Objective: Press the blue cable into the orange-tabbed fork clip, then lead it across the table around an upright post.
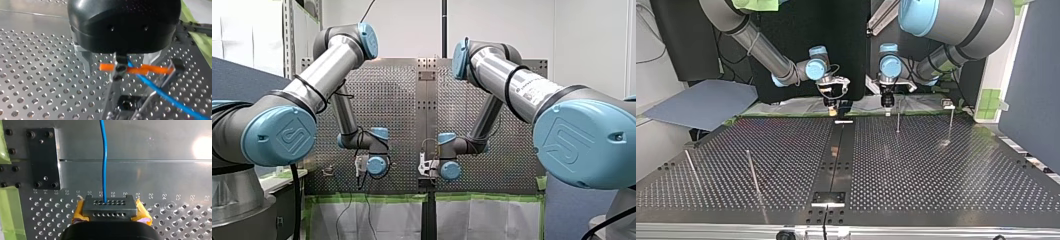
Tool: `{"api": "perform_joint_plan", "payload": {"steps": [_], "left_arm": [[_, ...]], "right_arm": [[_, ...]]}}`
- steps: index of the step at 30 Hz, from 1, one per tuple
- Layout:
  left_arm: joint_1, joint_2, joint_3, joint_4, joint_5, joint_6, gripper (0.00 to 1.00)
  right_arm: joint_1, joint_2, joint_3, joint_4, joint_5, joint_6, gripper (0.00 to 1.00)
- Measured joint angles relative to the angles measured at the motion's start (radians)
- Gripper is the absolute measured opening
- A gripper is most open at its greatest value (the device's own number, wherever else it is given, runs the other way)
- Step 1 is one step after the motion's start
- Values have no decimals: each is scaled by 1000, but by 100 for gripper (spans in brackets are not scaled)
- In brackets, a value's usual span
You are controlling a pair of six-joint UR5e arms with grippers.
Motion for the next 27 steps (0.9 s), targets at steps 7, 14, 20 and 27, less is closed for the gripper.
{"api": "perform_joint_plan", "payload": {"steps": [7,14,20,27], "left_arm": [[-3,0,0,-3,-8,14,100],[-8,0,0,-3,-14,19,64],[-10,-1,0,-4,-19,19,0],[-12,0,0,-3,-49,27,0]], "right_arm": [[1,0,-1,0,0,0,0],[1,0,-2,0,0,0,0],[1,0,-3,0,0,0,0],[1,0,-3,0,0,0,0]]}}
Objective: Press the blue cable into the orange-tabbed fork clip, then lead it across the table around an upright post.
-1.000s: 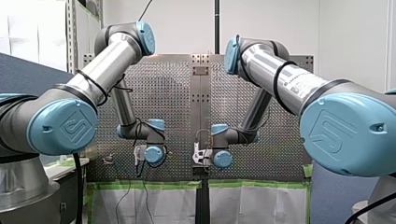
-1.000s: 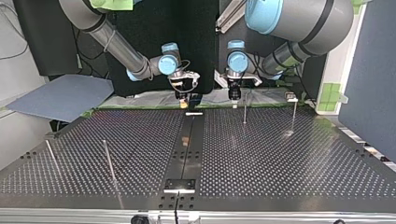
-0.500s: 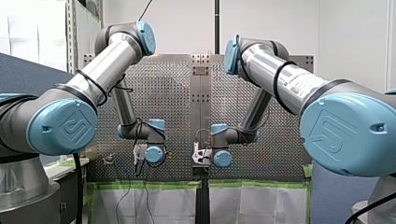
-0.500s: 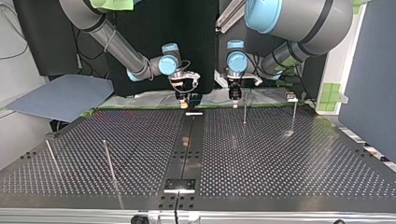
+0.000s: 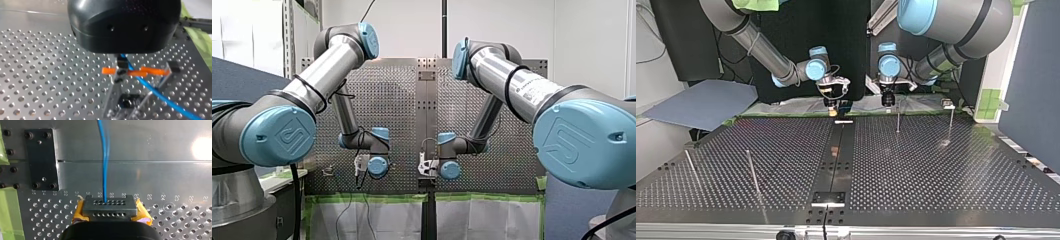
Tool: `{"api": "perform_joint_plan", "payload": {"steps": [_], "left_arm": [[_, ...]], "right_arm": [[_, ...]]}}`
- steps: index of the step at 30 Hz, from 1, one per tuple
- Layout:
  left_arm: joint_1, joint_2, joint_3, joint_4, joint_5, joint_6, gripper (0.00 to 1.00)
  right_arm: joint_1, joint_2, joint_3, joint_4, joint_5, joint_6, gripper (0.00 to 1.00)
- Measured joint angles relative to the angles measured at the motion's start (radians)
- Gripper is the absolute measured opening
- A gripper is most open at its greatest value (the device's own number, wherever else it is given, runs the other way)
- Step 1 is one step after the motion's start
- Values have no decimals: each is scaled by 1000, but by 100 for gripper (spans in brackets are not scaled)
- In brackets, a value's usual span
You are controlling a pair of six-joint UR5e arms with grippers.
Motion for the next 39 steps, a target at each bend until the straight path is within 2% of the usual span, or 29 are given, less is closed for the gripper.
{"api": "perform_joint_plan", "payload": {"steps": [6,15,18,23,26,31,39], "left_arm": [[0,1,0,-2,-27,2,0],[-2,2,5,-2,-23,15,0],[-8,4,20,-16,-23,37,0],[-27,26,52,-49,-22,63,0],[-38,45,62,-69,-22,65,0],[-56,80,66,-105,-22,59,0],[-79,142,67,-167,-16,50,0]], "right_arm": [[-2,0,0,0,0,0,0],[-3,0,-6,4,0,0,0],[-1,-1,-20,20,1,-2,0],[0,-6,-53,61,16,-31,0],[0,-20,-60,85,29,-41,0],[2,-57,-63,125,37,-45,0],[3,-117,-64,185,36,-42,0]]}}
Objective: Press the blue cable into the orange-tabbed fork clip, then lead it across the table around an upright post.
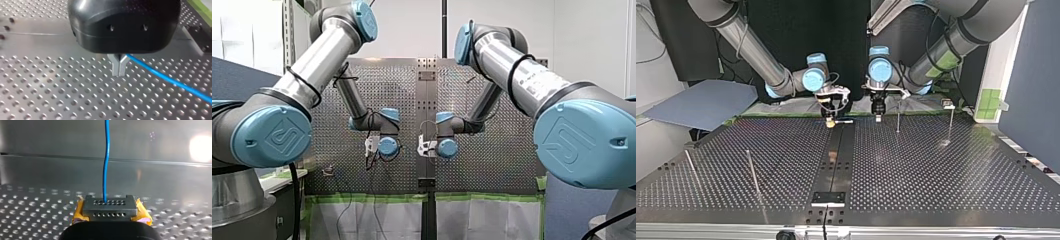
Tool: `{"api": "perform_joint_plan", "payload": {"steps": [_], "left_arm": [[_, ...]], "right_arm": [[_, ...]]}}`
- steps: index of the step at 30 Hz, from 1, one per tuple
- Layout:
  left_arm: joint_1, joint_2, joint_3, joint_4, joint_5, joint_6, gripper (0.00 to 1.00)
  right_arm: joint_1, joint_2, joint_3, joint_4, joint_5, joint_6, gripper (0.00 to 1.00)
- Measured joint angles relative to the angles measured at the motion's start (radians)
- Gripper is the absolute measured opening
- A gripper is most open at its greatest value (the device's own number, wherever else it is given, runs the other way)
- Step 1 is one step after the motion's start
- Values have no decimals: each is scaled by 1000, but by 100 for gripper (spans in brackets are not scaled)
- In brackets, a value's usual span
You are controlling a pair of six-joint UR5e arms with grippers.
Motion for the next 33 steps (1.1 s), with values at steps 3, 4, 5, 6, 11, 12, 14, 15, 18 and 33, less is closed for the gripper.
{"api": "perform_joint_plan", "payload": {"steps": [3,4,5,6,11,12,14,15,18,33], "left_arm": [[-8,23,0,-23,2,0,0],[-10,30,0,-30,2,-1,0],[-12,37,0,-37,2,-1,0],[-15,46,0,-46,1,-1,0],[-24,84,10,-84,-2,-5,0],[-27,94,14,-94,-2,-5,0],[-32,108,24,-107,-3,-6,0],[-35,117,32,-117,-5,-6,0],[-44,140,52,-140,-8,-4,0],[-67,252,157,-267,-44,-45,0]], "right_arm": [[0,-27,-1,27,-1,-1,0],[-1,-37,-1,36,-2,-1,0],[-2,-44,-1,42,-2,-2,0],[-3,-52,-1,46,-2,-2,0],[-8,-94,-1,58,-3,-1,0],[-8,-101,-1,60,-4,0,0],[-9,-118,-1,64,-4,0,0],[-10,-126,-1,65,-4,0,0],[-11,-151,-1,72,-4,1,0],[-26,-294,-3,91,-12,12,0]]}}
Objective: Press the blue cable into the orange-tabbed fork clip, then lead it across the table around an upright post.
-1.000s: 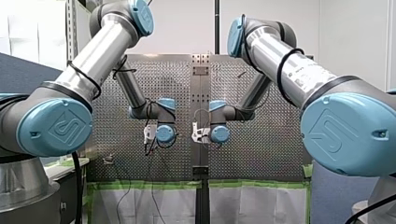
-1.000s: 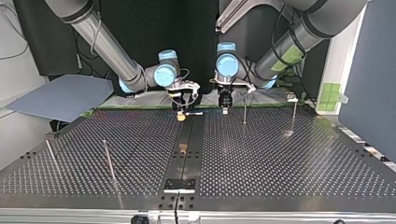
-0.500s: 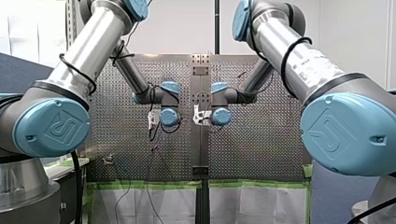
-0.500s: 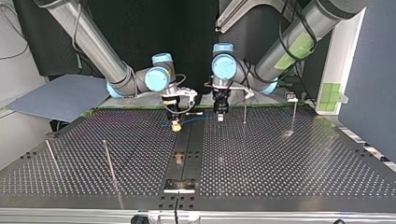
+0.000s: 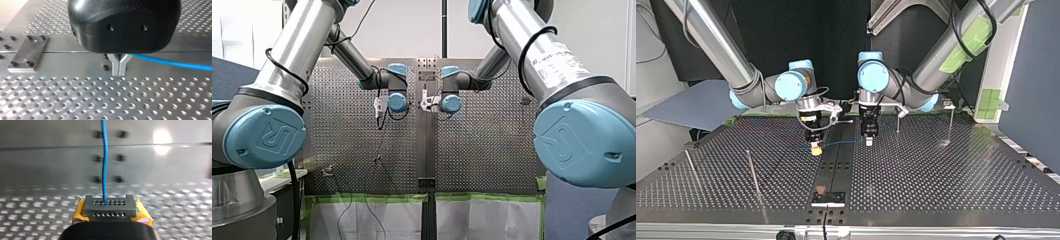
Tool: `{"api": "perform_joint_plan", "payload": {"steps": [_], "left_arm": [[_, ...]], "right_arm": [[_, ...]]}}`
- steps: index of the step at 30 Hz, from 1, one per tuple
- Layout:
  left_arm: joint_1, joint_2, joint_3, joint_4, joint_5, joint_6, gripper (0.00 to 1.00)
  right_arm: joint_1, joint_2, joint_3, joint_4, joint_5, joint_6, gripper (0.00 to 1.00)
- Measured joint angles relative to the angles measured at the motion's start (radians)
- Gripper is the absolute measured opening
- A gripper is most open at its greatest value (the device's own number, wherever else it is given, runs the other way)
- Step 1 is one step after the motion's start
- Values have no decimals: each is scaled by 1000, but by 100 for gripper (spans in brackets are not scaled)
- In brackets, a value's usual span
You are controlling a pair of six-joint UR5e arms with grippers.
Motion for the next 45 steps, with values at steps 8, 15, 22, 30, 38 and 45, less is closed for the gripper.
{"api": "perform_joint_plan", "payload": {"steps": [8,15,22,30,38,45], "left_arm": [[-11,34,29,-19,2,-9,0],[-13,43,73,-59,2,-14,0],[-20,43,132,-104,3,-19,0],[-34,44,200,-170,-1,-16,0],[-52,44,262,-232,-3,7,0],[-69,43,328,-297,-4,26,0]], "right_arm": [[-5,-71,-11,21,-1,1,0],[-6,-102,-34,37,1,1,0],[-10,-123,-48,56,0,1,0],[-25,-149,-71,101,0,8,0],[-51,-191,-80,151,-1,20,0],[-71,-211,-91,193,-1,24,0]]}}
